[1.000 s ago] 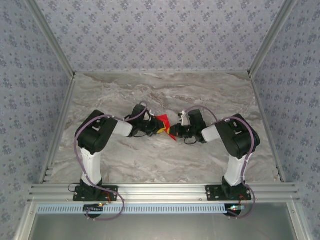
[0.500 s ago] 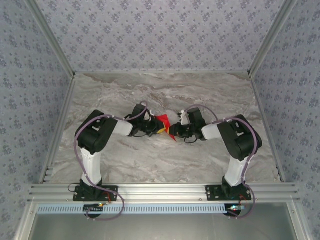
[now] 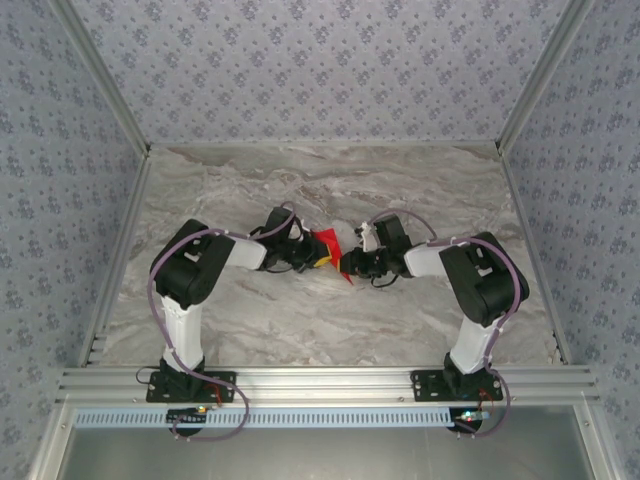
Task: Fold a paper plane with a square sheet of paper (pick it up from the middle)
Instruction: Fold the wing for the fifth time at the center of the table.
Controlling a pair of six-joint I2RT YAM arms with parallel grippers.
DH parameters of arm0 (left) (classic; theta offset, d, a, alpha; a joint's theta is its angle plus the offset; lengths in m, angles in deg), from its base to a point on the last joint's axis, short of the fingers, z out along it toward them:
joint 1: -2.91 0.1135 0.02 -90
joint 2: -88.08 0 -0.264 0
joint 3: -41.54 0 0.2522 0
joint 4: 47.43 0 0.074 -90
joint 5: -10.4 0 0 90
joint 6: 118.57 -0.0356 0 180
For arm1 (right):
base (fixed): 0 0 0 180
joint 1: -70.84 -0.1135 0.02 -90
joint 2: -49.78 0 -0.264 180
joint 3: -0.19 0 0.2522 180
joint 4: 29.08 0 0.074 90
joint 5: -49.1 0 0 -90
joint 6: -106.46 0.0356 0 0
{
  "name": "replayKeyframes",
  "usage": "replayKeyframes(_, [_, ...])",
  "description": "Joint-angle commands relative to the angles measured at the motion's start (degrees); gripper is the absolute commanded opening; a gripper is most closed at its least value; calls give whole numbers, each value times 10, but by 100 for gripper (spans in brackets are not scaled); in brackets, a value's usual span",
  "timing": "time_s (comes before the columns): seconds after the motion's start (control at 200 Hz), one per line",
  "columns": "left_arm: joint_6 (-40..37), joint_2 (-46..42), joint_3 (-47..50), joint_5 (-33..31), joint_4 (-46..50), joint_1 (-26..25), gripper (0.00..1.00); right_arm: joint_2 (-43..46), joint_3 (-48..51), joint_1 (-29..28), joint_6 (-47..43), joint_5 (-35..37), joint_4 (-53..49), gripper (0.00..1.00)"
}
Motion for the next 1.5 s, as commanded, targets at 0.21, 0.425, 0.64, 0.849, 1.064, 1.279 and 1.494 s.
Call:
replayKeyframes(0.21, [-18, 29, -25, -44, 85, -4, 12, -15, -11, 9, -27, 8, -43, 9])
replayKeyframes(0.425, [-20, 26, -31, -36, 79, -3, 13, -29, -10, 22, 14, -45, -1, 5])
replayKeyframes(0.64, [-44, -12, -15, -16, 21, -5, 18, -43, -4, 29, 87, -85, 53, 3])
replayKeyframes(0.849, [-57, -18, -3, -9, 5, -12, 18, -47, -5, 37, 144, -112, 92, 3])
replayKeyframes(1.064, [-53, 3, -19, -14, 12, -14, 17, -49, -11, 38, 140, -111, 70, 4])
replayKeyframes(1.279, [-58, 16, -36, -27, 64, -13, 15, -53, -19, 37, 123, -101, 39, 9])
replayKeyframes(1.494, [-71, 23, -58, -51, 142, -15, 14, -19, -44, 32, 38, -52, -66, 23])
